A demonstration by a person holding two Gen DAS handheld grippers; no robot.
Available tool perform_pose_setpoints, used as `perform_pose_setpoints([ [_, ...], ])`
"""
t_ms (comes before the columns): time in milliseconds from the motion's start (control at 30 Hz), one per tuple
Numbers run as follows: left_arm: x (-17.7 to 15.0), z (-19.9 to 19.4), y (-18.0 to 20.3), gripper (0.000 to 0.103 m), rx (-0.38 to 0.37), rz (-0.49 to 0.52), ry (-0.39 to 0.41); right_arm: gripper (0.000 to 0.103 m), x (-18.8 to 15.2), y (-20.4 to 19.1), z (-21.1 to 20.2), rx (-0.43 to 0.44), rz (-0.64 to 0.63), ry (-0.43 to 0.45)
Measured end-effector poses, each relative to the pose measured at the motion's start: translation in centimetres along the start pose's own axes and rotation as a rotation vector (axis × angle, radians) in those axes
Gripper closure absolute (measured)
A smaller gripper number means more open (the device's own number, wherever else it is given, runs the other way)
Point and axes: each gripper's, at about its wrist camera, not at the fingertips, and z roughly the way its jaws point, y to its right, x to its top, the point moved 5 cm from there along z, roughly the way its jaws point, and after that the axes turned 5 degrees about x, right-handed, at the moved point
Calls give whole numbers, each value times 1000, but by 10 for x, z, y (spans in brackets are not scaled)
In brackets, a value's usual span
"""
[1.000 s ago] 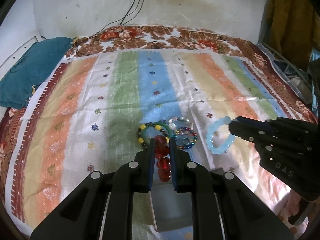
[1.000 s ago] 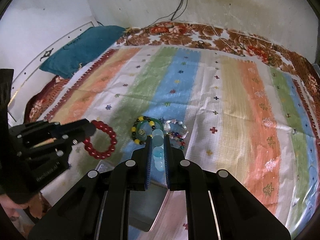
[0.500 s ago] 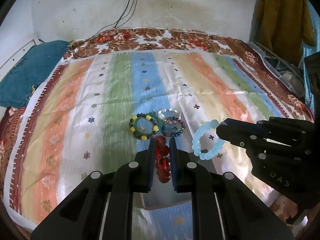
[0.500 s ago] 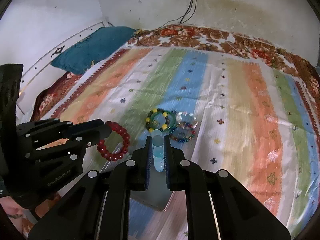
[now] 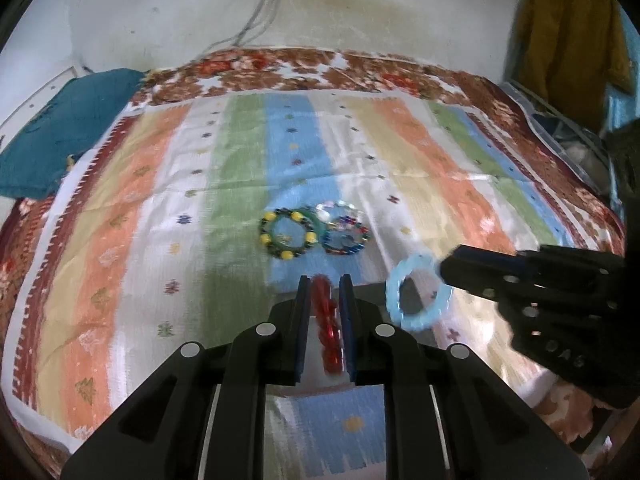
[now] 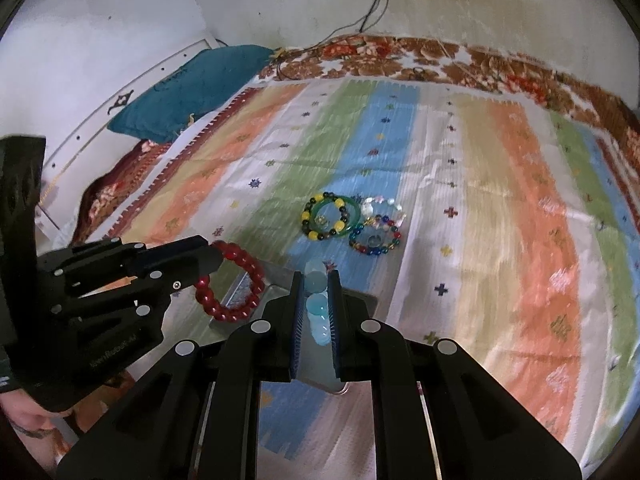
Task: Organize jewelry
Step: 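Lift both held bracelets and carry them over the silver tin, then open both grippers to drop the bracelets into the tin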
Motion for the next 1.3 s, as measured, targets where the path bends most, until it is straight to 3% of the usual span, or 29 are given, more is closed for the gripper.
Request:
perform_pose_setpoints([
  [67,3,0,-7,83,29,-16,3,69,2,4,-3,-30,-2,14],
  [233,2,9,-19,68,25,-54,-29,68,2,13,2,-45,10,3],
  [533,5,23,-32,40,46,-73,-55,55,4,23,9,-74,10,-7],
  [767,9,37,-53,35,41,-133,-90,45,8,34,19,-89,26,-28],
  [900,14,42,-52,34,17,-148,-99,36,15,37,16,-93,32,9],
  [1300,24,61,-54,27,39,-142,-114,29,22,49,35,-125,30,-28],
])
